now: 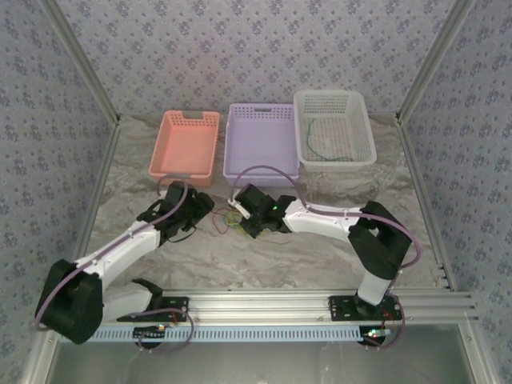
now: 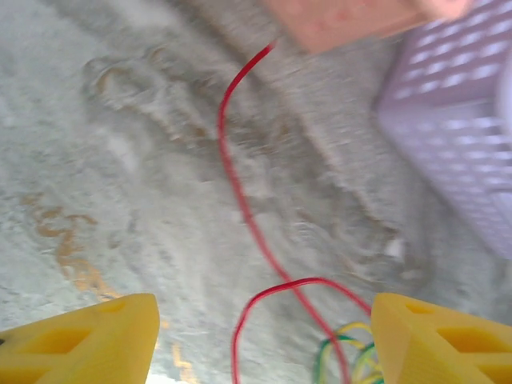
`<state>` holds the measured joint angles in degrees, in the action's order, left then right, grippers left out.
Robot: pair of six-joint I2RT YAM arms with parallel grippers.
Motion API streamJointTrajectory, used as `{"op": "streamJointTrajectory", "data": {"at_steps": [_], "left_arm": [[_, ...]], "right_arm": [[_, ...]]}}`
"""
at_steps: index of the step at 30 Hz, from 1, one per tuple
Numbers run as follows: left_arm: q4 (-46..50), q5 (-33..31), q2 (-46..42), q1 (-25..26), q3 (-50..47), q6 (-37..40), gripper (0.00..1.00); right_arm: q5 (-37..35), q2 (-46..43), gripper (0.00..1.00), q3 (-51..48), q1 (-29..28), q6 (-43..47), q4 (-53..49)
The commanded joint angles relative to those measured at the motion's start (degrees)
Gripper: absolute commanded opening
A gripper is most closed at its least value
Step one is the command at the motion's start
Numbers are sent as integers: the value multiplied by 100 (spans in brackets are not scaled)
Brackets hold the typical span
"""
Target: Untangle the cables
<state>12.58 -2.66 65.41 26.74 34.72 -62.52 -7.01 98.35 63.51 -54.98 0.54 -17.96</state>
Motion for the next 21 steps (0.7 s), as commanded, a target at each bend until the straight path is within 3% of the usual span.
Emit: {"op": "streamJointTrajectory", "data": {"at_steps": [1, 15, 18, 21], "left_arm": [[3, -148, 5, -21, 213, -101, 72], [-752, 217, 1402, -233, 603, -597, 72], [-1041, 238, 1540, -351, 506, -703, 67], [-1446, 373, 1686, -424, 426, -760, 50]], "right_arm": [[-146, -430, 0, -163, 64, 465, 322], [119, -1031, 0, -409, 74, 1097, 414], [180, -1113, 0, -512, 68, 1097, 470], [191, -1133, 0, -567, 68, 1098, 502]]}}
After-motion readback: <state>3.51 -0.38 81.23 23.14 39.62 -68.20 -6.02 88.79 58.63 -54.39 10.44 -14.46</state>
